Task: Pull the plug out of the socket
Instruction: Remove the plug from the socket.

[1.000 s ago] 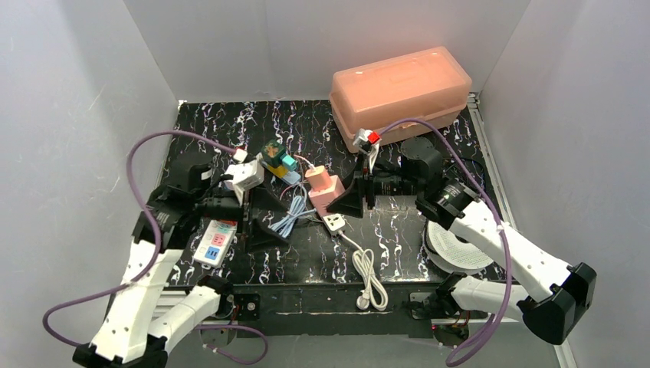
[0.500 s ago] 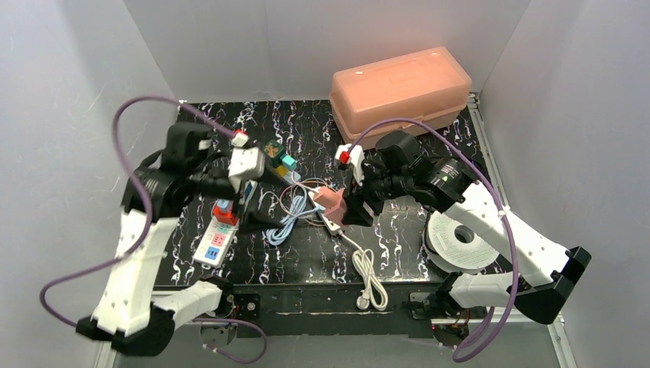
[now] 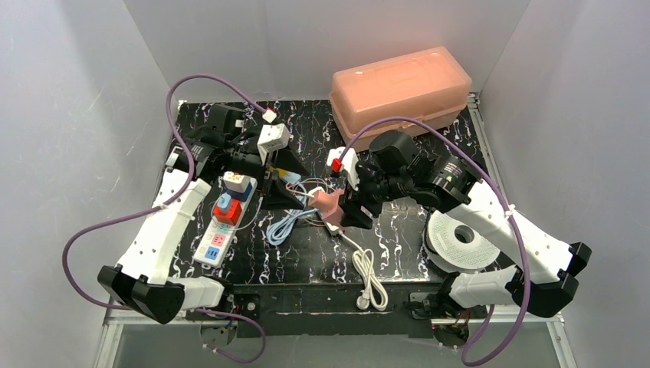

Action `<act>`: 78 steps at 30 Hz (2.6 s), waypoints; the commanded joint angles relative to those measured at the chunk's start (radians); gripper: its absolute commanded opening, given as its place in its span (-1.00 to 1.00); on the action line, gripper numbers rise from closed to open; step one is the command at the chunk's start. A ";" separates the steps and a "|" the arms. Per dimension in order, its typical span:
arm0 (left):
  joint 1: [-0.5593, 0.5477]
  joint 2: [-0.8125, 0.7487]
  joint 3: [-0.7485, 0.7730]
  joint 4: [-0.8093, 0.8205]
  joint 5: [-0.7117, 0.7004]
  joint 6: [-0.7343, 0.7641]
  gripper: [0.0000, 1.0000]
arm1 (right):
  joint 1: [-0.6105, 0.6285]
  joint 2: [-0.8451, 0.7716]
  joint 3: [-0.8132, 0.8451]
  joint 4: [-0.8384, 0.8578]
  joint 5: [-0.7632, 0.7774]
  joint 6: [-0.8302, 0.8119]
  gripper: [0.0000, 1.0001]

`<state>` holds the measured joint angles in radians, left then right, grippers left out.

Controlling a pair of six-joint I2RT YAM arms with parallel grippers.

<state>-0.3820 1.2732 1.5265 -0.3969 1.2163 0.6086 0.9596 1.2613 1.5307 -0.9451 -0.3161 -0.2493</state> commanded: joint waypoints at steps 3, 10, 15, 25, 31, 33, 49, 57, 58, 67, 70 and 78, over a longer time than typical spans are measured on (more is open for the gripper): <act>-0.055 -0.023 -0.060 -0.014 0.072 0.030 0.96 | 0.016 0.034 0.077 0.048 -0.013 -0.017 -0.97; -0.134 -0.033 -0.110 -0.022 -0.030 0.090 0.96 | 0.018 0.076 0.106 0.064 -0.034 -0.020 -0.97; -0.143 -0.020 -0.112 -0.058 -0.078 0.156 0.83 | 0.020 0.084 0.122 0.069 -0.039 -0.024 -0.97; -0.143 -0.044 -0.151 0.056 -0.118 0.077 -0.09 | 0.034 0.090 0.098 0.097 -0.051 -0.014 -0.97; -0.143 -0.056 -0.131 0.057 -0.123 0.049 0.15 | 0.043 0.087 0.079 0.110 -0.046 -0.009 -0.97; -0.143 -0.059 -0.126 0.080 -0.134 0.007 0.32 | 0.044 0.087 0.079 0.111 -0.043 -0.010 -0.97; -0.143 -0.061 -0.127 0.093 -0.104 -0.039 -1.00 | 0.056 0.072 0.050 0.165 -0.039 0.021 -0.93; -0.143 -0.101 -0.164 0.135 -0.109 -0.089 -1.00 | 0.056 -0.095 -0.177 0.476 -0.087 0.163 0.57; -0.143 -0.105 -0.167 0.137 -0.106 -0.090 -1.00 | 0.056 -0.118 -0.217 0.515 -0.097 0.173 0.60; -0.143 -0.118 -0.171 0.154 -0.095 -0.100 -1.00 | 0.056 -0.129 -0.248 0.624 -0.123 0.178 0.69; -0.143 -0.119 -0.171 0.157 -0.081 -0.104 -1.00 | 0.056 -0.099 -0.236 0.635 -0.135 0.165 0.71; -0.143 -0.134 -0.173 0.164 -0.068 -0.111 -1.00 | 0.056 -0.050 -0.220 0.650 -0.182 0.155 0.63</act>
<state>-0.5262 1.1770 1.3621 -0.2432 1.0599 0.5049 1.0096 1.2041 1.2598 -0.3580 -0.4469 -0.0834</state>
